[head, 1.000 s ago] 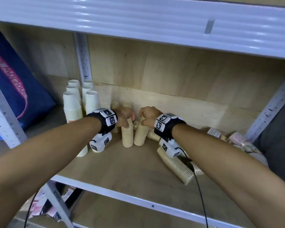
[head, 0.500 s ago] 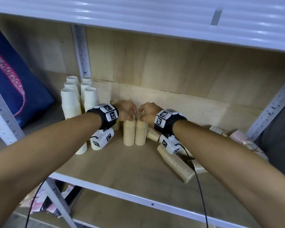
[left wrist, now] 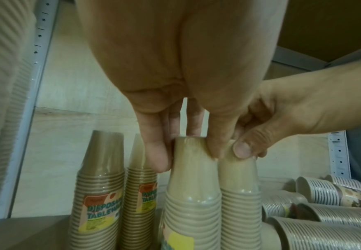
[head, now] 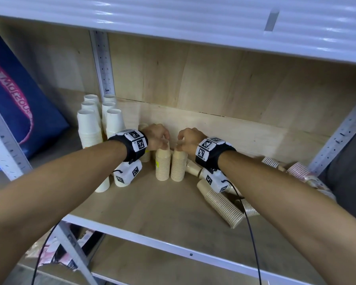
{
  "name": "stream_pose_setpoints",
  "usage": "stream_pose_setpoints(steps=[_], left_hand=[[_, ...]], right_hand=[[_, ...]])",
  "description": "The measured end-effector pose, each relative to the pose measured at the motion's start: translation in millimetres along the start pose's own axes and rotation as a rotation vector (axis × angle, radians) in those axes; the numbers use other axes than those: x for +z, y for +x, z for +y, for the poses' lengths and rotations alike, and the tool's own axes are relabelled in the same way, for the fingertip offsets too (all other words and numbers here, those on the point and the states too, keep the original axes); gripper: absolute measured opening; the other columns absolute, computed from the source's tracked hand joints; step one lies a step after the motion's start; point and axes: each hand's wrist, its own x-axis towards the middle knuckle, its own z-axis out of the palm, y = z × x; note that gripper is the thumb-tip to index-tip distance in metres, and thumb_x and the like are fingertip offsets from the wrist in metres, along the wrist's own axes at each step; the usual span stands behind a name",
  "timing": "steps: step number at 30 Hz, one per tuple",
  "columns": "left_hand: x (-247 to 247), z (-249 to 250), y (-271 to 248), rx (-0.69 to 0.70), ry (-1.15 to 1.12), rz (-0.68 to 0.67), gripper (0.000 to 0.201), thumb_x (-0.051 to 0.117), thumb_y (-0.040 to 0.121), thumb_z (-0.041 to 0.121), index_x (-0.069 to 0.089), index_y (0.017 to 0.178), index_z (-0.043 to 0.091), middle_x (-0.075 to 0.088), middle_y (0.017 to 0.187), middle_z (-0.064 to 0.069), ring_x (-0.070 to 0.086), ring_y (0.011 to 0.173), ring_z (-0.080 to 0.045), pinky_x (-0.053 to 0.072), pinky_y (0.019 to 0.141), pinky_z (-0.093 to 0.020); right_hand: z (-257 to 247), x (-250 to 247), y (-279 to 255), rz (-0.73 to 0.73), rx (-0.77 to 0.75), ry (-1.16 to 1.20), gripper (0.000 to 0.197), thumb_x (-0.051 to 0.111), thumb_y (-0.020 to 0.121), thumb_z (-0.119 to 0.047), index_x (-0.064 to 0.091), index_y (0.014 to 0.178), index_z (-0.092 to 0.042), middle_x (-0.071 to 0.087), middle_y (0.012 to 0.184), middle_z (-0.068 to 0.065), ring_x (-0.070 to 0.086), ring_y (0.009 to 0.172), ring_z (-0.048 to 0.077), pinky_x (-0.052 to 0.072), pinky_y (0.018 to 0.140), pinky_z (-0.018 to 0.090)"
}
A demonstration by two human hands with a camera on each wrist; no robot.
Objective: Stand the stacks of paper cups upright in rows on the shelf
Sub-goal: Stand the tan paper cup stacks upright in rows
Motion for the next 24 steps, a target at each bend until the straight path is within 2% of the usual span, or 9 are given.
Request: stream_pose_setpoints(steps=[3, 7, 9, 11, 14, 16, 19, 21, 24], left_hand=[[1.1, 0.7, -0.9, -0.004, 0.012, 0.011, 0.043, 0.068, 0.083, 0.042, 0.063, 0.123, 0.028, 0.062, 0.123, 0.008, 0.056, 0.116, -0.017, 0.04, 0.101, -0.039], [1.5, 0.9, -2.0, 0.018, -0.041, -0.017, 0.051, 0.07, 0.085, 0.028, 0.056, 0.134, 0.028, 0.059, 0.131, 0.007, 0.054, 0.122, -0.016, 0.041, 0.103, -0.035], [1.2, 0.2, -0.9, 0.021, -0.029, -0.009, 0.046, 0.068, 0.086, 0.026, 0.059, 0.131, 0.03, 0.059, 0.129, 0.007, 0.053, 0.122, -0.016, 0.038, 0.101, -0.032], [1.6, -0.4, 0.6, 0.007, -0.008, 0.006, 0.04, 0.067, 0.087, 0.033, 0.062, 0.126, 0.031, 0.061, 0.125, 0.008, 0.054, 0.118, -0.017, 0.037, 0.099, -0.033], [2.5, -0.5, 1.6, -0.007, 0.021, 0.035, 0.033, 0.063, 0.084, 0.047, 0.066, 0.114, 0.034, 0.065, 0.113, 0.009, 0.058, 0.111, -0.018, 0.04, 0.097, -0.036], [2.2, 0.3, 0.9, -0.009, 0.017, 0.04, 0.034, 0.062, 0.083, 0.049, 0.065, 0.114, 0.035, 0.065, 0.112, 0.01, 0.058, 0.11, -0.017, 0.039, 0.096, -0.036], [0.4, 2.3, -0.5, 0.003, 0.031, 0.015, 0.043, 0.065, 0.083, 0.042, 0.06, 0.125, 0.034, 0.062, 0.12, 0.01, 0.057, 0.114, -0.016, 0.042, 0.096, -0.034], [-0.5, 2.0, -0.2, 0.001, 0.033, 0.005, 0.044, 0.067, 0.082, 0.035, 0.061, 0.126, 0.034, 0.062, 0.121, 0.01, 0.057, 0.114, -0.016, 0.043, 0.096, -0.033], [-1.8, 1.1, 1.3, -0.011, 0.03, 0.014, 0.039, 0.067, 0.083, 0.035, 0.064, 0.122, 0.034, 0.064, 0.12, 0.01, 0.058, 0.113, -0.016, 0.043, 0.098, -0.034]], right_hand=[[1.8, 1.2, 0.9, 0.027, 0.038, -0.011, 0.041, 0.067, 0.084, -0.035, 0.062, 0.115, -0.009, 0.061, 0.111, 0.01, 0.06, 0.093, 0.025, 0.052, 0.079, 0.033], [0.3, 1.6, 1.3, -0.014, 0.008, 0.019, 0.052, 0.071, 0.08, -0.03, 0.056, 0.127, -0.015, 0.059, 0.122, 0.008, 0.059, 0.106, 0.025, 0.05, 0.083, 0.032], [-1.6, 1.4, 2.3, -0.044, -0.009, 0.016, 0.049, 0.069, 0.08, -0.02, 0.057, 0.128, -0.018, 0.06, 0.125, 0.008, 0.06, 0.108, 0.026, 0.049, 0.081, 0.03], [-2.2, 1.7, 3.4, -0.047, -0.003, 0.001, 0.044, 0.067, 0.082, -0.017, 0.06, 0.125, -0.018, 0.061, 0.123, 0.009, 0.061, 0.107, 0.027, 0.047, 0.078, 0.028], [-2.3, 2.9, 3.8, -0.017, 0.043, -0.003, 0.039, 0.068, 0.085, -0.027, 0.061, 0.12, -0.012, 0.06, 0.118, 0.01, 0.061, 0.103, 0.029, 0.049, 0.079, 0.031], [-1.8, 3.5, 3.5, 0.005, 0.064, -0.011, 0.042, 0.068, 0.085, -0.032, 0.06, 0.12, -0.011, 0.058, 0.118, 0.011, 0.06, 0.102, 0.029, 0.05, 0.081, 0.032], [-0.8, 3.0, 4.5, 0.014, 0.044, 0.019, 0.052, 0.07, 0.08, -0.033, 0.057, 0.127, -0.015, 0.057, 0.124, 0.009, 0.058, 0.109, 0.027, 0.05, 0.087, 0.033], [-1.5, 2.1, 5.3, -0.023, 0.005, 0.026, 0.055, 0.071, 0.08, -0.027, 0.055, 0.131, -0.017, 0.057, 0.129, 0.009, 0.057, 0.115, 0.027, 0.049, 0.089, 0.032], [-1.4, 2.2, 6.9, -0.041, -0.005, 0.017, 0.044, 0.069, 0.083, -0.021, 0.061, 0.126, -0.018, 0.061, 0.123, 0.009, 0.06, 0.108, 0.027, 0.044, 0.078, 0.026]])
